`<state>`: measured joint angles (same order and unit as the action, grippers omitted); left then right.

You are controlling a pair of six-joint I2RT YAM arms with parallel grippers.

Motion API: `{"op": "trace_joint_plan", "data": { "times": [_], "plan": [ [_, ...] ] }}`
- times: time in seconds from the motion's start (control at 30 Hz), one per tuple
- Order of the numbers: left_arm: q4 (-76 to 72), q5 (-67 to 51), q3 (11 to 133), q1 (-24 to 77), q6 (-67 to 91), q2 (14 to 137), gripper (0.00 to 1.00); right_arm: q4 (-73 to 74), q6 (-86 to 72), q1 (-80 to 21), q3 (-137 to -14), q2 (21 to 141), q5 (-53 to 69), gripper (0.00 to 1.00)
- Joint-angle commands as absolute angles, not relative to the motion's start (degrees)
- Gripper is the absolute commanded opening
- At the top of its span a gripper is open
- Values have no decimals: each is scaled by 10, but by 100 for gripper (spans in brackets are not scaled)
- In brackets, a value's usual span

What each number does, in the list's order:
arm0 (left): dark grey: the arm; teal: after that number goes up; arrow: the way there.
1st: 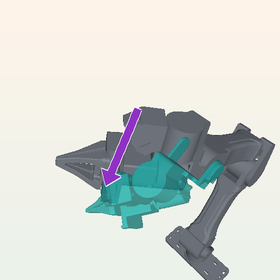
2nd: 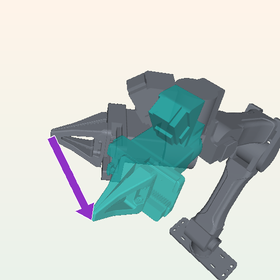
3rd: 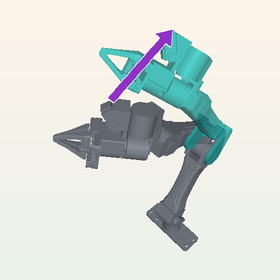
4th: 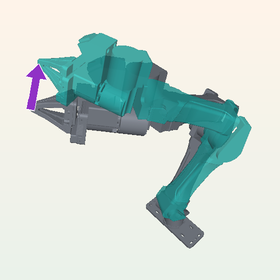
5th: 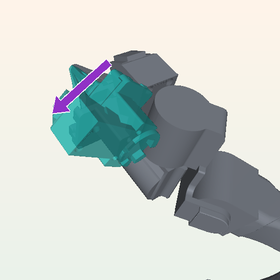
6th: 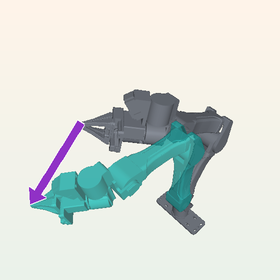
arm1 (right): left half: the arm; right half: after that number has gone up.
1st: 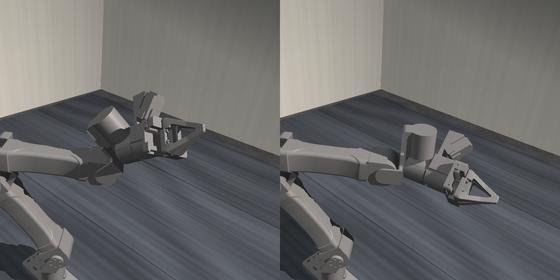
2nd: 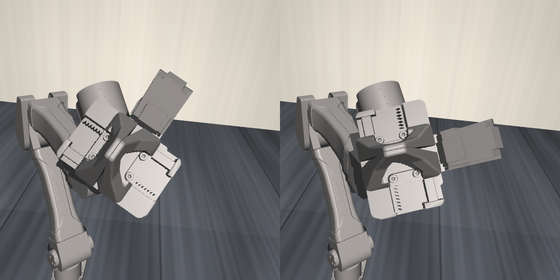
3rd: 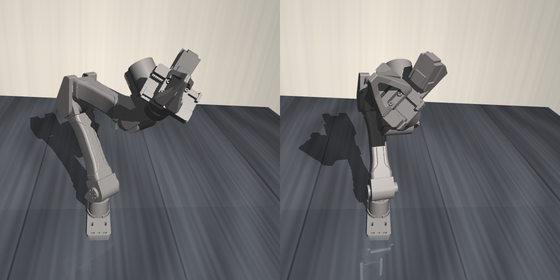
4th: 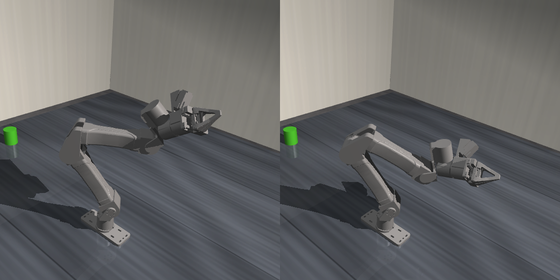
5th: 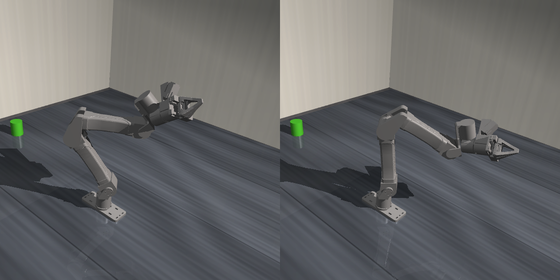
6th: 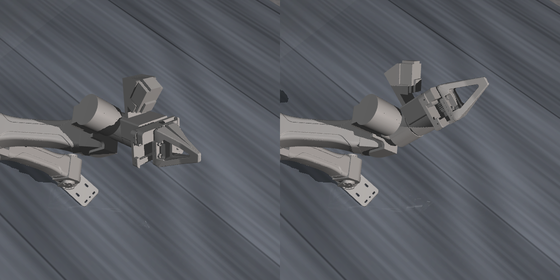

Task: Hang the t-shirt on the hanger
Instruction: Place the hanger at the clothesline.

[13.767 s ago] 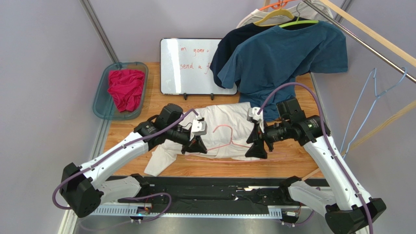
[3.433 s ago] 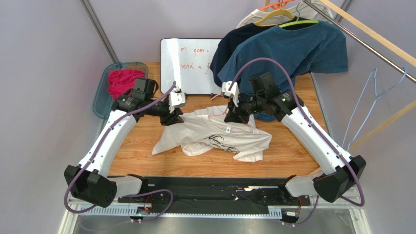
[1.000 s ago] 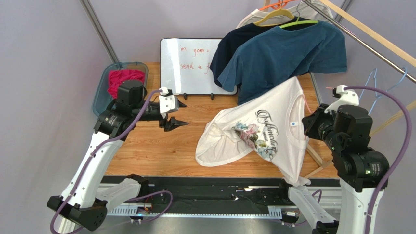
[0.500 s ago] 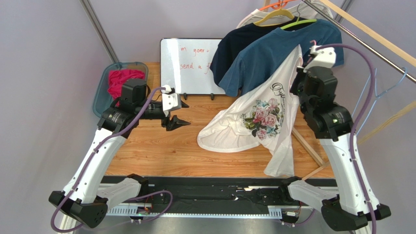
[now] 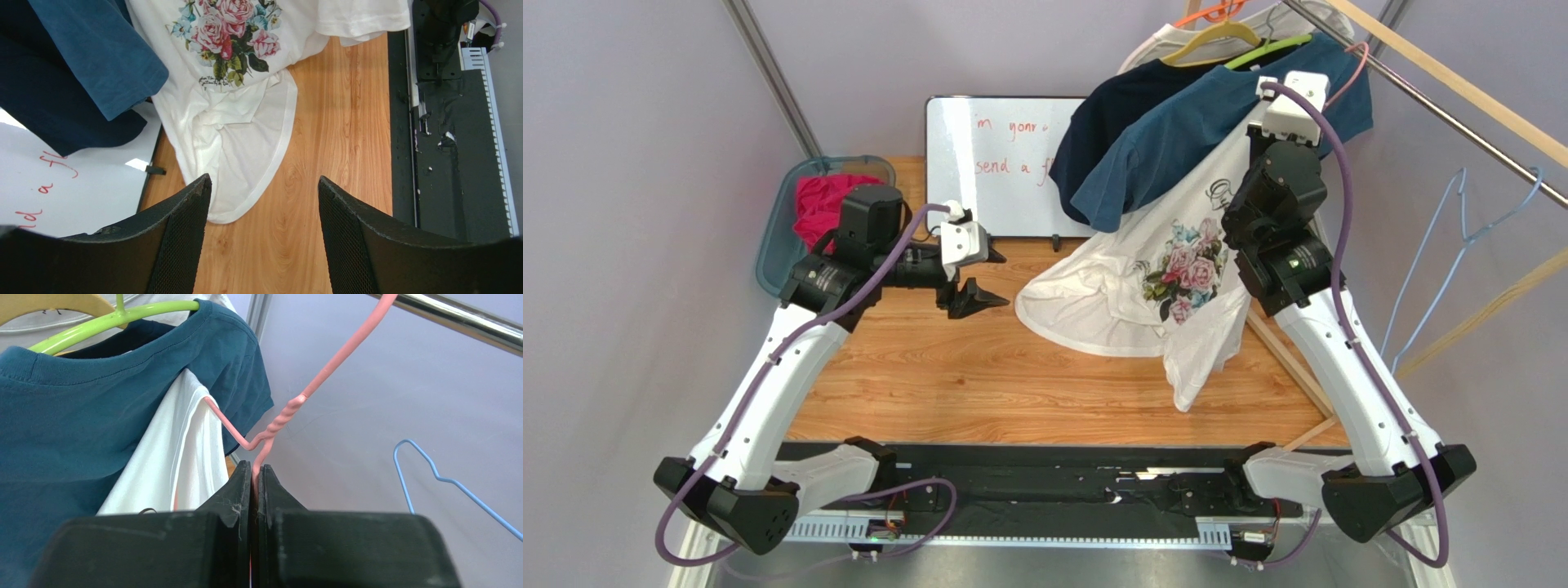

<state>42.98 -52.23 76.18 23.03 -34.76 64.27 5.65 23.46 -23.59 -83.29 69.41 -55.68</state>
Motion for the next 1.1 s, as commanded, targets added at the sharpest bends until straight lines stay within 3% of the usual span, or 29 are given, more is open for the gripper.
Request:
{"op": "trace_joint_plan", "data": {
  "times": [0.0, 0.43, 0.7, 1.07],
  "plan": [
    [423, -547, 800, 239, -349, 656, 70, -47, 265, -222, -862, 706, -592, 0],
    [425, -541, 787, 244, -365, 650, 70, -20, 262, -221, -897, 716, -577, 0],
    [425, -548, 796, 244, -361, 659, 70, -133, 359, -250, -859, 712, -576, 0],
    [439, -543, 800, 244, -386, 656, 70, -106, 337, -210, -875, 745, -566, 0]
  ]
}}
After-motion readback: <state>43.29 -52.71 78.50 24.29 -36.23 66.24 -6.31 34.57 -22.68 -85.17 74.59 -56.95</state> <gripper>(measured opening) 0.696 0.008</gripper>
